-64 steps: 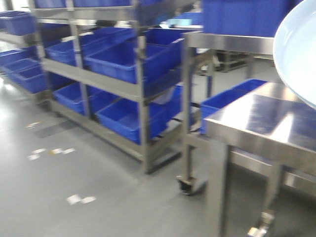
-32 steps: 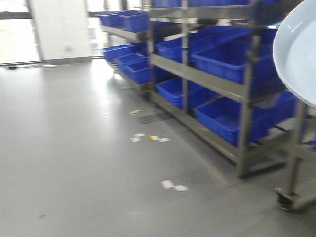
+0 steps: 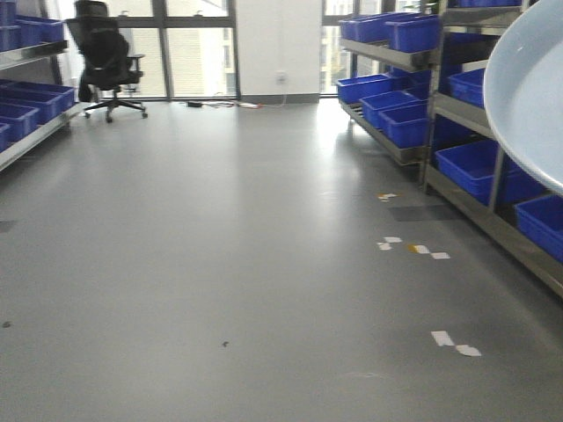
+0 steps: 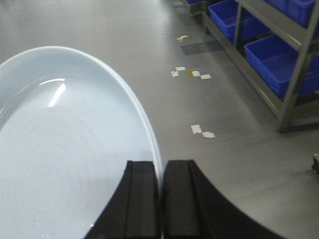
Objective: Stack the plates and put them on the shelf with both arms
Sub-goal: 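Drive the base to the blue-bin shelf while holding the plates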
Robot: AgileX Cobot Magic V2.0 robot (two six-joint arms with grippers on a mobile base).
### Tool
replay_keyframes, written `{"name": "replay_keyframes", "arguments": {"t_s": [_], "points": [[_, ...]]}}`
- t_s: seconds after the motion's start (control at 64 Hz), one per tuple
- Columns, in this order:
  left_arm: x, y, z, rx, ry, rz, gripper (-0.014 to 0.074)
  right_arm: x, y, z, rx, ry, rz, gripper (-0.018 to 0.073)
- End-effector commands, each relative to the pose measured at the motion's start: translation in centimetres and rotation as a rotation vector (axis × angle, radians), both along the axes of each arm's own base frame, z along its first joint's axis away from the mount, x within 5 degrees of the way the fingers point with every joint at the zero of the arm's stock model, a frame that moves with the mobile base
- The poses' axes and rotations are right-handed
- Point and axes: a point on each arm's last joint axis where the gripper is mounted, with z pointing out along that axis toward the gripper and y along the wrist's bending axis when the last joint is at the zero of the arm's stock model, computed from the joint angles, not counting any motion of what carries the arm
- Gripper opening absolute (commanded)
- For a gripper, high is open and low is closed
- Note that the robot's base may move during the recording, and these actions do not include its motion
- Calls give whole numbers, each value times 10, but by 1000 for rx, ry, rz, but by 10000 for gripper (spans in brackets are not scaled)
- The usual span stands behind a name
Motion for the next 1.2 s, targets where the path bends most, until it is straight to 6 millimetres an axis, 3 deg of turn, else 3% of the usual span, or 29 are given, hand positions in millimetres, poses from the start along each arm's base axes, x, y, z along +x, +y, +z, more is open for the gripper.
{"name": "replay_keyframes", "arguments": {"t_s": [0.0, 1.188], "points": [[5, -1, 15, -23, -91, -1, 97, 2, 0, 18, -19, -122, 6, 57], [5, -1, 15, -23, -91, -1, 97, 2, 0, 18, -19, -122, 6, 57]]}}
